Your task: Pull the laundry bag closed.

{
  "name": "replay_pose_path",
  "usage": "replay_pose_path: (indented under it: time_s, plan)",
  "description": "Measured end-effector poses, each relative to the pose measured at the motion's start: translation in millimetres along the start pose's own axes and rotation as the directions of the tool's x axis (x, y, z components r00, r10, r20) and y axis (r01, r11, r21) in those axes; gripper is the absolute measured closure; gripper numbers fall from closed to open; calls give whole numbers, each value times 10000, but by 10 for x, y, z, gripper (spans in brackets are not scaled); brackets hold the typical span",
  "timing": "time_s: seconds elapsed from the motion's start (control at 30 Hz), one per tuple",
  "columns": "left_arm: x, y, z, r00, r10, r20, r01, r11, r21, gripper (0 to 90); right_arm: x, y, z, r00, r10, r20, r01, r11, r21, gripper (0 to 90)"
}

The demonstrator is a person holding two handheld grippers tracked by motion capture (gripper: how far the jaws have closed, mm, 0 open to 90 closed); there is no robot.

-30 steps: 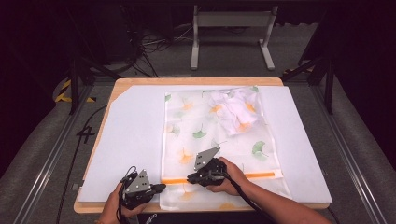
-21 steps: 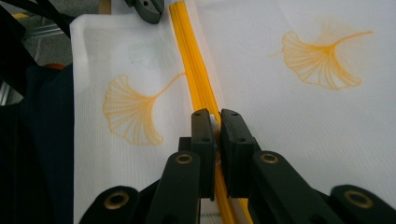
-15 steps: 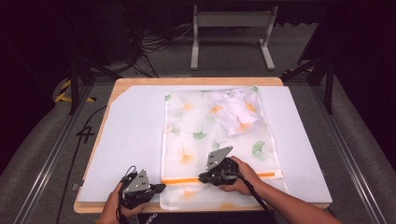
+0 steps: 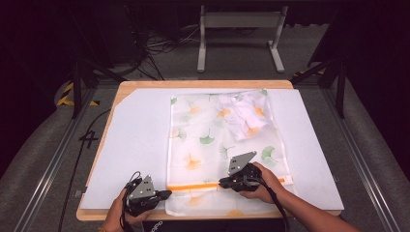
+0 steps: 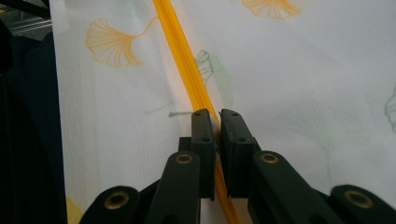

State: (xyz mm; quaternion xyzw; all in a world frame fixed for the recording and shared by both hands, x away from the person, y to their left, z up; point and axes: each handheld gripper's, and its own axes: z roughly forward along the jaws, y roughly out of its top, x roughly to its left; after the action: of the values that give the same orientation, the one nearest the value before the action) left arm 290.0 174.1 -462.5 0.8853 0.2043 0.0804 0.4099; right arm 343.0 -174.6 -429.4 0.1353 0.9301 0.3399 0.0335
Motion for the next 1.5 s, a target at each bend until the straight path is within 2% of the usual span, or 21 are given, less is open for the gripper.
replay_pose_path:
  time_s: [0.43, 0.6, 0.83, 1.1, 1.5]
  plan:
    - [8, -2, -2, 10000, -56, 59, 56, 10000, 1, 900, -40, -243, -198, 9987, 358, 367, -359, 9994, 30, 847]
    - [5, -1, -2, 10000, -43, 42, 43, 10000, 7, 900, -91, -398, -298, 9958, 739, 531, -743, 9972, 52, 847]
    - [7, 0, -3, 10000, -46, 56, 45, 10000, 20, 900, -110, -523, -411, 9925, 890, 835, -896, 9960, 30, 847]
    - [13, -2, -3, 9999, -47, 98, 47, 10000, 5, 900, -143, -696, -555, 9853, 1366, 1028, -1359, 9906, -138, 847]
    - [11, -3, -3, 9999, -72, 81, 72, 10000, -4, 900, -179, -900, -733, 9738, 1791, 1402, -1770, 9838, -278, 847]
